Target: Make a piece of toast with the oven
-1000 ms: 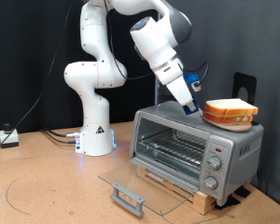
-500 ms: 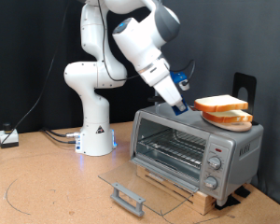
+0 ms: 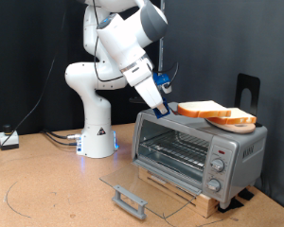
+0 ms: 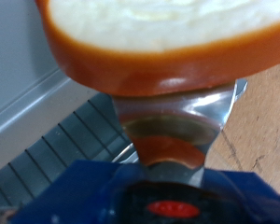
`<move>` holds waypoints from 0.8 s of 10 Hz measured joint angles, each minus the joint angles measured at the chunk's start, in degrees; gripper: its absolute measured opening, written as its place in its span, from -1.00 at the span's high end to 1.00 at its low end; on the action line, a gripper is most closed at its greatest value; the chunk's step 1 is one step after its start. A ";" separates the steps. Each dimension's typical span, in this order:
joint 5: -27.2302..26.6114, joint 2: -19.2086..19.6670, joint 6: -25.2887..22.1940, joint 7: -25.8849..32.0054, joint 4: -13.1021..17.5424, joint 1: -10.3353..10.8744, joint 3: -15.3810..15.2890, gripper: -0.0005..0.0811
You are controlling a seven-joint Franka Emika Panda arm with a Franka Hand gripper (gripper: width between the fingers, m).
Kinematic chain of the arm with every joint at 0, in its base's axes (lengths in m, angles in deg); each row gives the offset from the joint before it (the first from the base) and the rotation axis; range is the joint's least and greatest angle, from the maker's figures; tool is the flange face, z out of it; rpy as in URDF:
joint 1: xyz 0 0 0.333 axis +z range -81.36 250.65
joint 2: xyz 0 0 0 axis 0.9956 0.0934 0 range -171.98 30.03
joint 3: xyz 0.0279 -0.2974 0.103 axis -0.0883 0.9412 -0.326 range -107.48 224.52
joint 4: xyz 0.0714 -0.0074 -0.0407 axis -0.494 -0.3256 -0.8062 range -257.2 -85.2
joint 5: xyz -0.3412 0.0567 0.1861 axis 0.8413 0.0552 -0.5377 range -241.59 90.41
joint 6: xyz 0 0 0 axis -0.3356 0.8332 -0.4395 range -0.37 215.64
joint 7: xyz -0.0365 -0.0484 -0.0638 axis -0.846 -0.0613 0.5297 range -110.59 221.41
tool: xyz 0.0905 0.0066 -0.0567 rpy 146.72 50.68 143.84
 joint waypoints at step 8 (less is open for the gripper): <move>8.25 0.23 -10.73 16.55 0.76 -6.76 14.00 -0.13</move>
